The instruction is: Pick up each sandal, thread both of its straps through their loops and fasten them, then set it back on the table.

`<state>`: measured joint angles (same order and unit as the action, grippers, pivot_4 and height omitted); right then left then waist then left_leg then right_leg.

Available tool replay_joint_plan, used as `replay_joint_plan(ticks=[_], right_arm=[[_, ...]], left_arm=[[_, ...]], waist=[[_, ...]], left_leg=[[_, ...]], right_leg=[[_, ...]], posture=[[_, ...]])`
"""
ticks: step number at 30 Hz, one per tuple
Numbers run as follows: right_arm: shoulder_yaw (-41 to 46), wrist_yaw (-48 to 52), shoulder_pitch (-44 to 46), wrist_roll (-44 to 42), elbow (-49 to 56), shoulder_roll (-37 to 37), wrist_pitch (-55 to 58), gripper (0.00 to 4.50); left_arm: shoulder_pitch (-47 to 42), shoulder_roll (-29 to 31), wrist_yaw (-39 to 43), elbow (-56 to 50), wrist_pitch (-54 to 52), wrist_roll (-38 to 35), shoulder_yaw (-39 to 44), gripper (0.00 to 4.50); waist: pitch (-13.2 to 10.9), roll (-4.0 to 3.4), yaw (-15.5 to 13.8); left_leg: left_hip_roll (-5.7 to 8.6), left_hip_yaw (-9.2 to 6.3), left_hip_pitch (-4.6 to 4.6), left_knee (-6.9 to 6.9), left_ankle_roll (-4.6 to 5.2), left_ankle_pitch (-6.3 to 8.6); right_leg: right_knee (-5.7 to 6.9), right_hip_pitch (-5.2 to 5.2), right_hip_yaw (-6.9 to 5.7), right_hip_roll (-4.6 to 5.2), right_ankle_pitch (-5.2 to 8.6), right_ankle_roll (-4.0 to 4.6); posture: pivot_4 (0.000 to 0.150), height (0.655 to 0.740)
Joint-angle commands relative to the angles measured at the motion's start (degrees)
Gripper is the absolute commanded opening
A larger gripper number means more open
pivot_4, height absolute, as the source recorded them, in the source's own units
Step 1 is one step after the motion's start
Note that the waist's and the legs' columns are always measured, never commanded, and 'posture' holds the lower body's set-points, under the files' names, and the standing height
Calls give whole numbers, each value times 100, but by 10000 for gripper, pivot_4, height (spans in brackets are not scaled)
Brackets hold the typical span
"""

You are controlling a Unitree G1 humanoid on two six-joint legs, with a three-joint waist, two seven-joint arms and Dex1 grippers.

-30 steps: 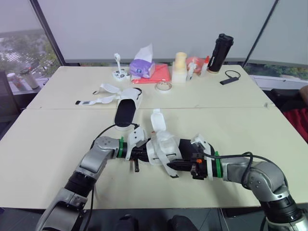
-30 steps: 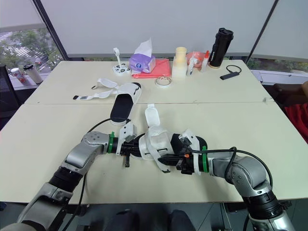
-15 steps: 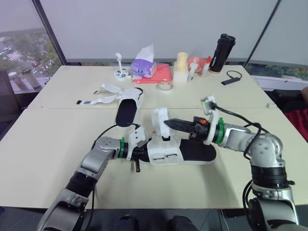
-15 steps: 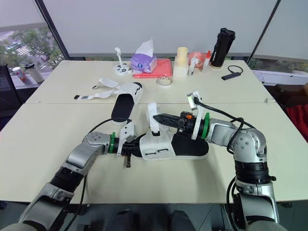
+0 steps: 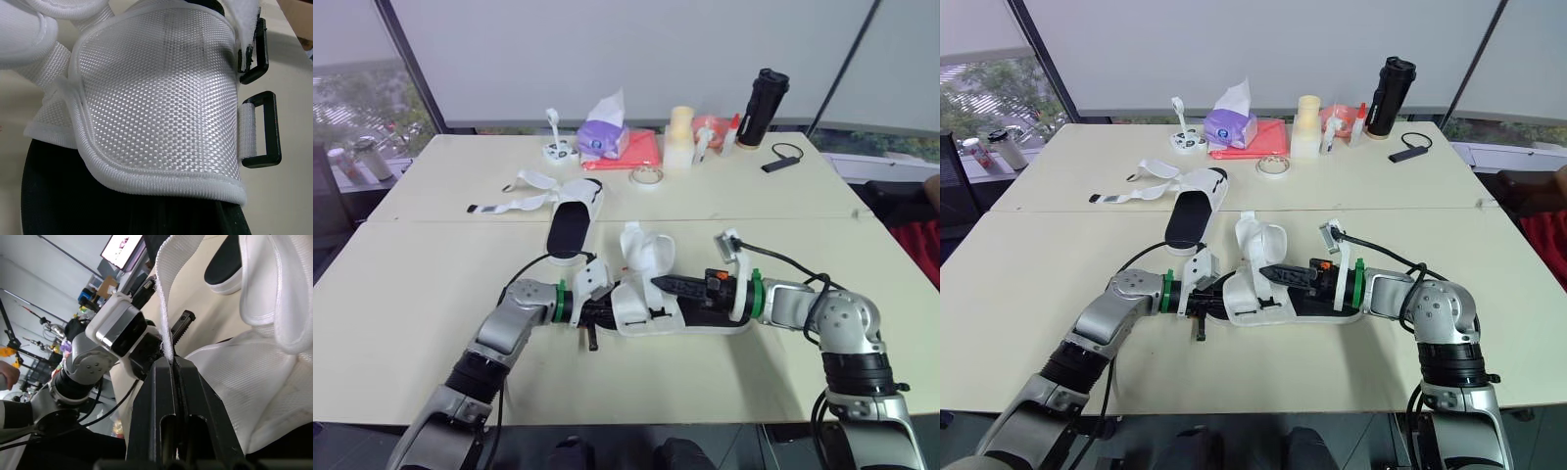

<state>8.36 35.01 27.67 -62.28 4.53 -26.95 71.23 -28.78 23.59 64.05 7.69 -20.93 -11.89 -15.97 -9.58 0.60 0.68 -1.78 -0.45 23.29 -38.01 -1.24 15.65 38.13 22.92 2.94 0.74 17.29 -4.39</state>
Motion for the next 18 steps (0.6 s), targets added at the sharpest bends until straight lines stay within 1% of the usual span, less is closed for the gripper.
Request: replay_joint_plan(ticks=[1, 11, 18], right_arm=[[120, -37, -58, -62, 152, 27, -17, 257], [-17, 315, -68, 409, -94, -267, -343, 257], [140, 459, -32, 298, -182, -273, -161, 257]], left_arm=[[151, 22, -2, 56, -113, 58, -132, 0], [122, 8, 2, 84, -100, 72, -153, 0], [139, 5, -7, 73, -109, 76, -162, 0]], waist=[[0, 0, 0], [0, 0, -1], [0, -1, -3]], left_leg=[[0, 0, 0, 0, 0, 0], [1, 1, 0, 0, 0, 0], [1, 1, 0, 0, 0, 0]], right_leg=[[0, 0, 0, 0, 0, 0], [-1, 0, 0, -1, 0, 0], [-1, 0, 0, -2, 0, 0]], posture=[[1500, 7400], [1500, 7400], [1500, 7400]])
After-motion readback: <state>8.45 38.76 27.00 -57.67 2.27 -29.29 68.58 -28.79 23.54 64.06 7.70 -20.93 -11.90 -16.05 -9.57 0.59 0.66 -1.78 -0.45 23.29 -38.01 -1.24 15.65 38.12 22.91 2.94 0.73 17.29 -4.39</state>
